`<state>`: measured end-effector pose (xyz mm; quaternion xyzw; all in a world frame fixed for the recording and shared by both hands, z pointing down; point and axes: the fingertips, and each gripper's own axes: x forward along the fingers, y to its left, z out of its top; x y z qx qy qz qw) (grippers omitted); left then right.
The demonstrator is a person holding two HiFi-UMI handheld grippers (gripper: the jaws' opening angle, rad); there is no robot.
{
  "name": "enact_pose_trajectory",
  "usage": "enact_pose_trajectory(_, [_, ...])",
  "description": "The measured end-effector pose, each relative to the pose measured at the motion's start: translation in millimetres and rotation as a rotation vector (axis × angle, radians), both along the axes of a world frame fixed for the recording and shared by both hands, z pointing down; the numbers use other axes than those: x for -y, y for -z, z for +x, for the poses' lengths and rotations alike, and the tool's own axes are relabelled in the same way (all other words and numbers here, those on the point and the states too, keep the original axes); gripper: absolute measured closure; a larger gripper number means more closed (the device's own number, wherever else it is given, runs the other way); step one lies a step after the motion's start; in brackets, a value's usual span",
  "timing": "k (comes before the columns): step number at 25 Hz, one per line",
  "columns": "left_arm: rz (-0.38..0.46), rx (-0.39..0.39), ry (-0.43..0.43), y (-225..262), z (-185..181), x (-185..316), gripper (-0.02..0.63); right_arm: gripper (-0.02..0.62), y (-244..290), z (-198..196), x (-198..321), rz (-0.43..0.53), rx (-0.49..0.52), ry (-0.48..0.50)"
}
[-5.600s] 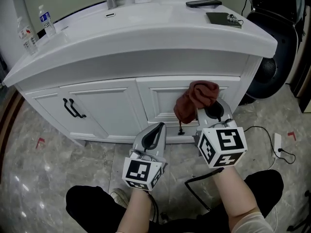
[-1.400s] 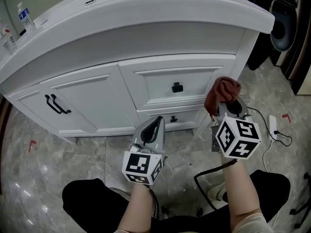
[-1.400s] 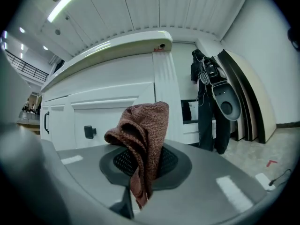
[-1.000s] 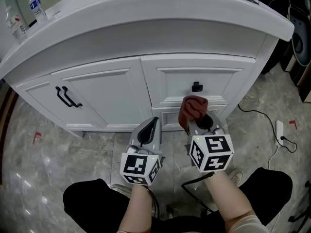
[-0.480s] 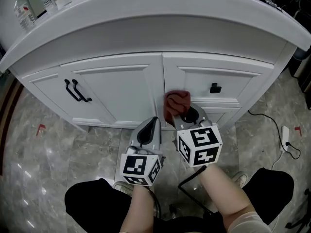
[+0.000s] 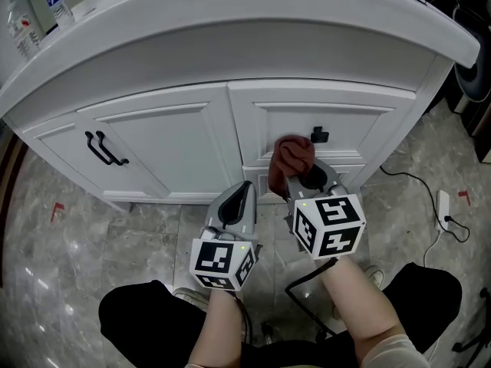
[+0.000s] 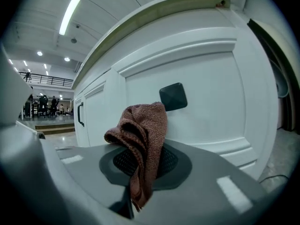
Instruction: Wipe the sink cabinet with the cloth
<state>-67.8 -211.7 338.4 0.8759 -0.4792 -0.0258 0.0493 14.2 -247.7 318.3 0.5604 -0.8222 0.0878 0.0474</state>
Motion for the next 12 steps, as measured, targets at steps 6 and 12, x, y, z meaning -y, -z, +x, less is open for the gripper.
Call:
enact_pose_trajectory(6, [0.000, 0.007, -0.044, -0.1, 26.2, -0.7, 0.606, 0.517, 2.3, 39.0, -2.7, -0.006, 0.016, -0.058])
enact_pose_trajectory(12, [0.007, -0.001, -0.073, 5.4, 49.0, -0.9, 0.606, 0.517, 5.4, 91.8, -8.2, -0.007, 0.027, -0.151])
